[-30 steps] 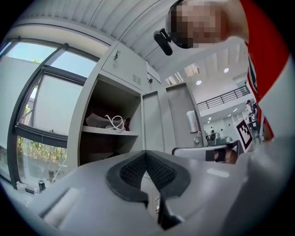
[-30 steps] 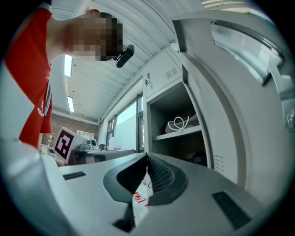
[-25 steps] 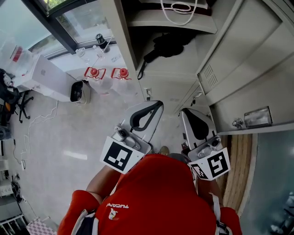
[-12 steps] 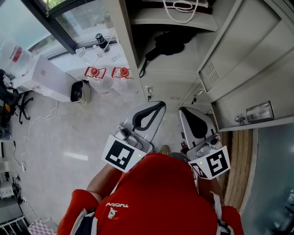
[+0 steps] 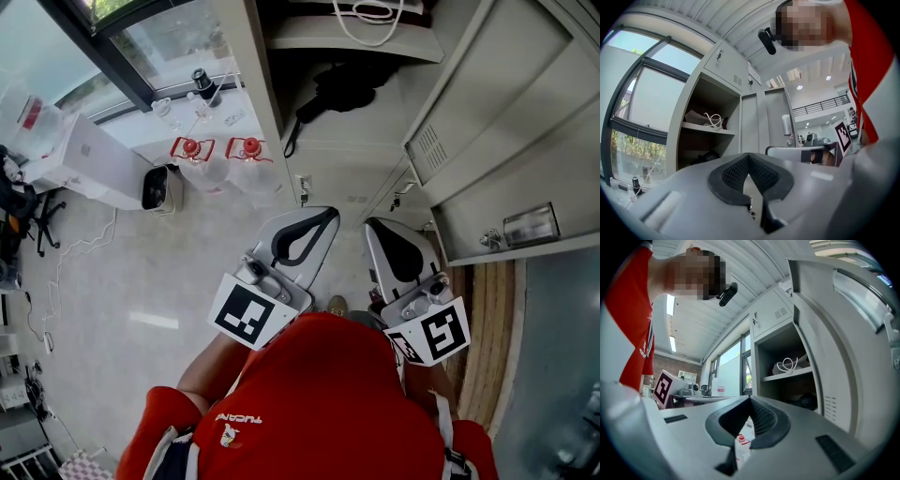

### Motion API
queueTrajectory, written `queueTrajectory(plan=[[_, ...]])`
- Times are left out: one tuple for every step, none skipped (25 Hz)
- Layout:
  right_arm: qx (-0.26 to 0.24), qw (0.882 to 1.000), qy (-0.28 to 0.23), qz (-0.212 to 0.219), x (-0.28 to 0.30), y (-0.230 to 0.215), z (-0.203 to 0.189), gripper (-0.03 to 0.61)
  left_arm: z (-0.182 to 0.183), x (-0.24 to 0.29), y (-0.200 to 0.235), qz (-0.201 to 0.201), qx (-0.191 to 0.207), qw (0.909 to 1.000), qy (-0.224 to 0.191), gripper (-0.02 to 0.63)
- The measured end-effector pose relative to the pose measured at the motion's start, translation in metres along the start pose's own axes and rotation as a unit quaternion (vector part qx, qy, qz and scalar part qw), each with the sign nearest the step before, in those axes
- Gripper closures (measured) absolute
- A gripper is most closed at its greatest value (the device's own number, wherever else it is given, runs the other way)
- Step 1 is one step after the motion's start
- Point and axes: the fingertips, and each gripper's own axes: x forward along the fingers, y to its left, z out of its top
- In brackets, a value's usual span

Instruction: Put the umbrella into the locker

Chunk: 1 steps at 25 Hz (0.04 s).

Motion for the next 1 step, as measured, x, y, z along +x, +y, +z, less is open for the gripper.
queueTrajectory(plan=[[0.000,1.000,0.000,0.000,0.0001,0.0005,0.0000,0.577,-0.0002,-0.0003,-0.0002,-0.001,0.000,1.0000,0.000,0.609]])
